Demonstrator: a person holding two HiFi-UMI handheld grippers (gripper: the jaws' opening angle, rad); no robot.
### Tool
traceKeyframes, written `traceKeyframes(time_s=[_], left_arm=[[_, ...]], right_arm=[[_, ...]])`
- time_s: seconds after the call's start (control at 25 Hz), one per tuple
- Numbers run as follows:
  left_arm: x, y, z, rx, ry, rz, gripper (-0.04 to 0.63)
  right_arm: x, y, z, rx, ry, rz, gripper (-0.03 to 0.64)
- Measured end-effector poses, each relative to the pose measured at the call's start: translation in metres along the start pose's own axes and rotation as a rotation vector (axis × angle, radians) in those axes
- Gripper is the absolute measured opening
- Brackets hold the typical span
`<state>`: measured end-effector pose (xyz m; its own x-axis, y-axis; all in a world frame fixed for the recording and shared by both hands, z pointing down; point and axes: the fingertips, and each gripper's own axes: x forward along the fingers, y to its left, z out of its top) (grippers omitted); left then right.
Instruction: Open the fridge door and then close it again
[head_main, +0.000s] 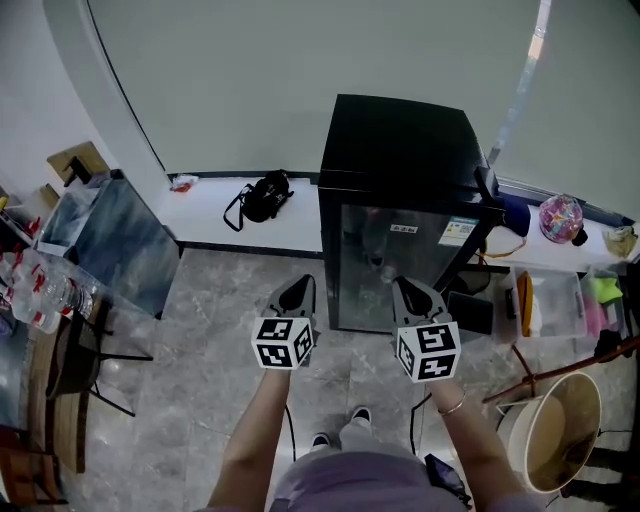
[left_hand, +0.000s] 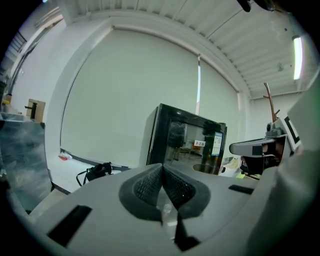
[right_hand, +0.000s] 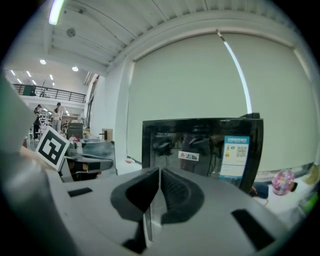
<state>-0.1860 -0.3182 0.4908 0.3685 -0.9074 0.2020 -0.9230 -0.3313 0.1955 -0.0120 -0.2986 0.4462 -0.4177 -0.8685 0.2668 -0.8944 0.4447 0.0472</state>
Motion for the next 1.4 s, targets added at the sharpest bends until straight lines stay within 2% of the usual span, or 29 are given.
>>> traceKeyframes(time_s=[0.6,1.08,1.4], left_arm=[[-0.087,0.013,-0.021,-0.013,0.011,0.064,0.003],[-0.133,0.010,-0.029,-0.035,0.008,0.051,0.003],[-0.147,0.010,-0.036,-0.036,0.020,0.043,0.003]], right_arm=[[-0.057,0.049,-0.024,0.027,0.025,-0.004,0.003],[-0.089,0.072,-0.038,0.080,0.034,-0.028,0.003],[-0.100,0.085,-0.044,0.076,0.039,-0.035,0.003]])
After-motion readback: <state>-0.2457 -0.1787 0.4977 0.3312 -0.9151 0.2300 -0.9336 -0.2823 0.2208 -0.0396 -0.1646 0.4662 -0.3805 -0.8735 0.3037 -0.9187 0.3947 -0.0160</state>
